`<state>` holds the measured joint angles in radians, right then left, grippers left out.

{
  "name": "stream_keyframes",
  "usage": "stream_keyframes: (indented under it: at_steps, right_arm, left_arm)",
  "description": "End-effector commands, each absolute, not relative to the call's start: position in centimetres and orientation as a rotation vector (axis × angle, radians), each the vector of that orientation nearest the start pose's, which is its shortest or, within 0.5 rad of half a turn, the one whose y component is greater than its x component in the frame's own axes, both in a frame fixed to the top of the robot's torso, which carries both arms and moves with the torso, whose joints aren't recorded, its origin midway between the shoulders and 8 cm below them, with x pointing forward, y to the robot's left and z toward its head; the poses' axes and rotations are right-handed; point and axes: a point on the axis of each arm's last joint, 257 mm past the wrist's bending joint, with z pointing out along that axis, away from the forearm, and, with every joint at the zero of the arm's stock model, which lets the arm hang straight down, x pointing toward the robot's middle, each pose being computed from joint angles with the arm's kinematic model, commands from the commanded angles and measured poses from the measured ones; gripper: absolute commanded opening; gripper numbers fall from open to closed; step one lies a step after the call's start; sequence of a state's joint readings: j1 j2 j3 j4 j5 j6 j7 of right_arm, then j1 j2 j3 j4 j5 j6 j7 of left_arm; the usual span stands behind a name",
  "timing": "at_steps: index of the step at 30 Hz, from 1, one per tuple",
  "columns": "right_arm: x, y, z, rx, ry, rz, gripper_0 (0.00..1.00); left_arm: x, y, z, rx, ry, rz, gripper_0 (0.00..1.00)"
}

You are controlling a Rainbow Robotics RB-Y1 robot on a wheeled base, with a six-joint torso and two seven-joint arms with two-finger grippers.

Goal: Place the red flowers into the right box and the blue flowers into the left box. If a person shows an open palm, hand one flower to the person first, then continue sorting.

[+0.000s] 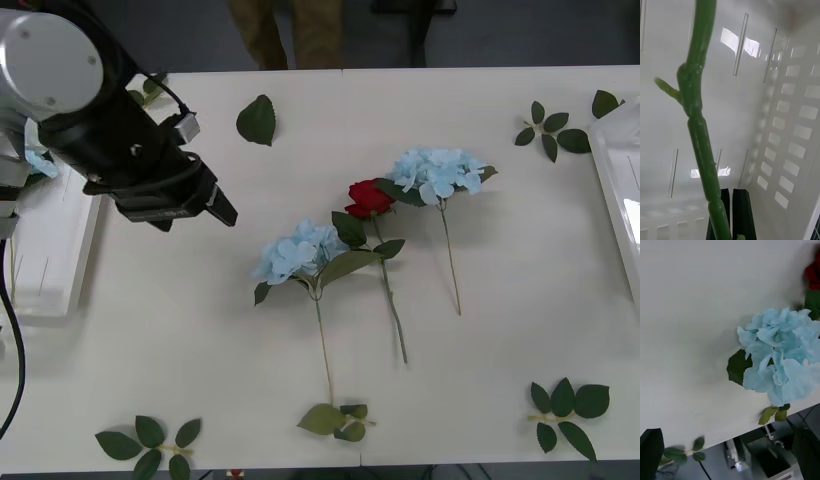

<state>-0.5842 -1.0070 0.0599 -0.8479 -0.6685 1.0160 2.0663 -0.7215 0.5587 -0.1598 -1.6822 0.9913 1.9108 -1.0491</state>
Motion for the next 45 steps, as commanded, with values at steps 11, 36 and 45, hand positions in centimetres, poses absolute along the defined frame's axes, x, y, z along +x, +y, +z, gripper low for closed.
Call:
stream_keyframes:
  at_steps: [11,36,45]
  right_arm:
    - [52.8,-64.4,-22.2,-0.265,2.465,-0.700,0.54]
    - [53.4,-33.1,-25.1,-0.383,2.506,0.355,0.86]
    - [51.9,-23.8,-28.1,-0.379,2.467,0.468,0.86]
  left_arm:
    - [38.1,7.9,-20.8,-0.129,2.890,-0.305,1.00]
    - [31.1,6.7,-30.5,-0.105,2.777,0.030,1.00]
    - [32.4,4.3,-32.4,-0.165,2.734,0.049,1.00]
